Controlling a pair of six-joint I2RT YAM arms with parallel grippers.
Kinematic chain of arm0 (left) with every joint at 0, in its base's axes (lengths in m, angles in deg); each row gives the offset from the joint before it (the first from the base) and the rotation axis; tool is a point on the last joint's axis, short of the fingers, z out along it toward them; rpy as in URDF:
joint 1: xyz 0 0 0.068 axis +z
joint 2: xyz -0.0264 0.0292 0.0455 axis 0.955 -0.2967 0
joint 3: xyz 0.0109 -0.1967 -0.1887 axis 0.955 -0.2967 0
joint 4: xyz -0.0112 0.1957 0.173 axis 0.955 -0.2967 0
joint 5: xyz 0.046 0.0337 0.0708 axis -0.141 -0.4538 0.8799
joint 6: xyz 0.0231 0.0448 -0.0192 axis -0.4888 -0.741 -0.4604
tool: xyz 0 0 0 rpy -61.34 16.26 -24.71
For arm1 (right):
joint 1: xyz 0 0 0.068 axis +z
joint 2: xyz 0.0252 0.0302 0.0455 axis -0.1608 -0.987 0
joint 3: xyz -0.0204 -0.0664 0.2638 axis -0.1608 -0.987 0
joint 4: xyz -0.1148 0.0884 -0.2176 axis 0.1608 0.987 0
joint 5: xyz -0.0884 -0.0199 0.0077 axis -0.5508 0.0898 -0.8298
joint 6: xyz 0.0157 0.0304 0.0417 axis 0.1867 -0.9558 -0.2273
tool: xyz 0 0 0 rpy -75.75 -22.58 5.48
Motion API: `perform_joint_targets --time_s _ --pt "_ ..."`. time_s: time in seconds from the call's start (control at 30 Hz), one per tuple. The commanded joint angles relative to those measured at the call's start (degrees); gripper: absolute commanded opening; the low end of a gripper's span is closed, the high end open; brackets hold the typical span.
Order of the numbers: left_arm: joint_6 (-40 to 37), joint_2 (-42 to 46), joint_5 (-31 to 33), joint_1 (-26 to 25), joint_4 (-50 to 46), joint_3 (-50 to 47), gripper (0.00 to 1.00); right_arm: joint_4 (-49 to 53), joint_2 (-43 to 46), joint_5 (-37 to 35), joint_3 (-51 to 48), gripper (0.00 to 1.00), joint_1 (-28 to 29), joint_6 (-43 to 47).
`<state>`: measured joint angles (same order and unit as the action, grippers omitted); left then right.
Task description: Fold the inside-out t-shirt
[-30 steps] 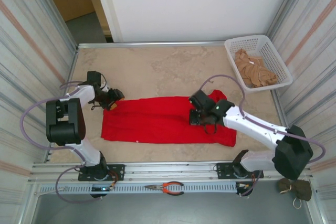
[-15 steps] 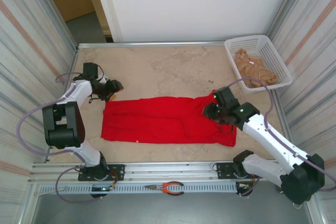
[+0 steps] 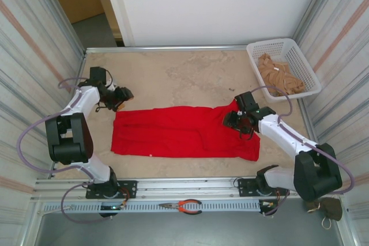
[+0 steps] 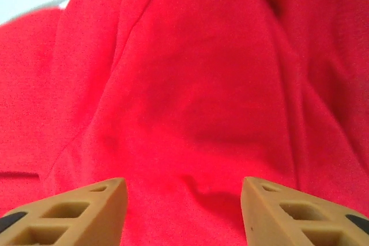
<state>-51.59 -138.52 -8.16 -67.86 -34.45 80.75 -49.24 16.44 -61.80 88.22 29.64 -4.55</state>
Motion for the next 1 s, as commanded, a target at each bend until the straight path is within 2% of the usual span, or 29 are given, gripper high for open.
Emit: perform_joint_targets --time_s 0.0,0.07,0.27,0.53,0.57,0.63,0.73,0.77,0.8,0.97 --pt "-3.4 0.9 7.4 0.7 -4.7 -0.2 0.54 0.7 -2.0 -0.9 3.5 0.60 -3.5 4.6" --pt "-3.1 0.2 8.4 0.9 -4.6 -1.5 0.54 0.3 -4.1 -0.5 5.2 0.64 -5.4 6.2" --pt "-3.0 -2.5 10.9 1.4 -3.9 -3.2 0.54 -1.4 -13.7 1.7 10.3 0.65 -9.3 9.5" --pt "-4.1 -6.3 10.6 1.5 -3.1 -2.1 0.53 -5.1 -21.9 4.1 12.5 0.61 -9.7 9.2" --pt "-4.1 -6.9 10.2 1.5 -2.8 -1.8 0.50 -5.4 -22.6 4.0 12.8 0.57 -9.8 9.2" --pt "-4.2 -8.3 9.4 1.5 -2.2 -1.3 0.41 -4.9 -23.5 3.9 13.3 0.41 -10.0 9.4" --pt "-4.1 -10.2 8.2 1.7 -1.4 -0.3 0.14 -4.2 -22.2 4.5 12.8 0.13 -11.2 9.4" --pt "-4.0 -10.9 7.6 1.7 -1.2 0.0 0.02 -3.8 -21.1 4.6 12.4 0.09 -11.8 9.4" --pt "-3.9 -11.2 7.4 1.8 -1.0 0.2 0.00 -3.4 -20.1 4.6 11.9 0.09 -12.1 9.2" --pt "-3.1 -12.2 6.5 2.5 0.4 0.9 0.00 -0.5 -14.2 3.0 9.3 0.09 -13.8 7.8"
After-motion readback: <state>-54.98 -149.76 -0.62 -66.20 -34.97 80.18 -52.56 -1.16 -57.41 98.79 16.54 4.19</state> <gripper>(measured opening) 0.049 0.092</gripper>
